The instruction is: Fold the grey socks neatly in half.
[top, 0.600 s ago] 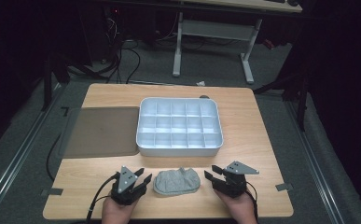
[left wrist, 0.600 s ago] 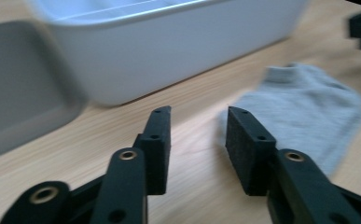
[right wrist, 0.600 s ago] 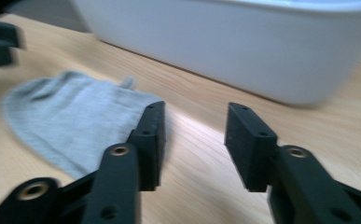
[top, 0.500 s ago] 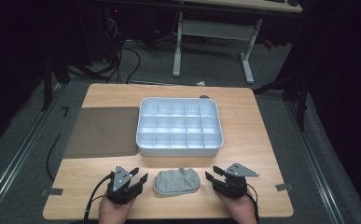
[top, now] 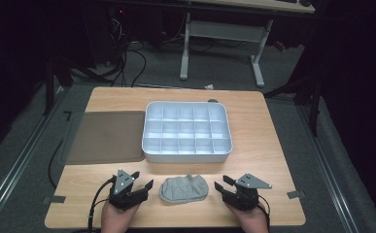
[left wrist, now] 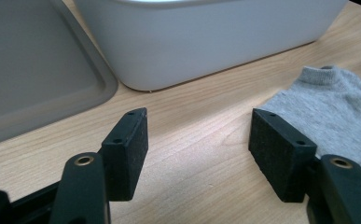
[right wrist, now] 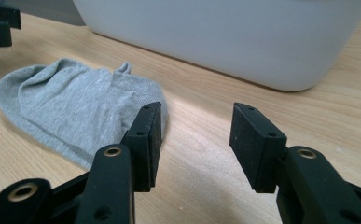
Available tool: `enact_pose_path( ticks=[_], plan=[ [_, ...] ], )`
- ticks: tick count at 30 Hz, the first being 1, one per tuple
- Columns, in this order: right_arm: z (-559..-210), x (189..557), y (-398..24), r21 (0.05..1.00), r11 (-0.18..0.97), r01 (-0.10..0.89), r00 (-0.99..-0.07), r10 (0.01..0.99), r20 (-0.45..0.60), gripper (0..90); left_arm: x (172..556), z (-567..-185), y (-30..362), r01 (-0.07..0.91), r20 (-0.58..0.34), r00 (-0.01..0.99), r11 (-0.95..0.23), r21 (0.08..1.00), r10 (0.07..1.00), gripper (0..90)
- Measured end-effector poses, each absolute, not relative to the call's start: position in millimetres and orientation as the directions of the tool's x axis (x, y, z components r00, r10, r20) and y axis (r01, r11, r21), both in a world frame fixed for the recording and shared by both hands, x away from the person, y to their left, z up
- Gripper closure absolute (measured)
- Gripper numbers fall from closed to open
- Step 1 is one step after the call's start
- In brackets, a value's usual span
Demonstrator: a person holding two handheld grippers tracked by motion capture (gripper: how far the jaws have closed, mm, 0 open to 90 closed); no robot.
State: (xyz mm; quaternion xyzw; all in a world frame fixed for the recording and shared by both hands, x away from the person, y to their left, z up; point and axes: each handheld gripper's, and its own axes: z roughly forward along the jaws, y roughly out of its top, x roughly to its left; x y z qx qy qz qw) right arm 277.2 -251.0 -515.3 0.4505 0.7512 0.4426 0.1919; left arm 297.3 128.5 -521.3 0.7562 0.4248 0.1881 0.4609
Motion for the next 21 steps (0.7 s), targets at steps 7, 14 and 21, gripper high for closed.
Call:
enact_pose_path(
  ticks=[7, 14, 21],
  plan=[
    [-513.8, 279.4, -252.2, 0.825, 0.168, 0.539, -0.457, 0.881, 0.12, 61.9, 296.3, -523.4, 130.8, 0.486, -0.135, 0.57, -0.201, 0.85, 0.81, 39.2],
    [-512.4, 278.7, -242.3, 0.826, 0.16, 0.54, -0.495, 0.854, 0.159, 63.2, 295.2, -522.5, 125.7, 0.485, -0.143, 0.593, -0.209, 0.849, 0.792, 46.4],
    [-515.5, 278.7, -233.9, 0.812, 0.166, 0.56, -0.518, 0.834, 0.187, 65.9, 284.2, -518.6, 107.3, 0.462, -0.142, 0.659, -0.249, 0.851, 0.739, 57.9]
  ],
)
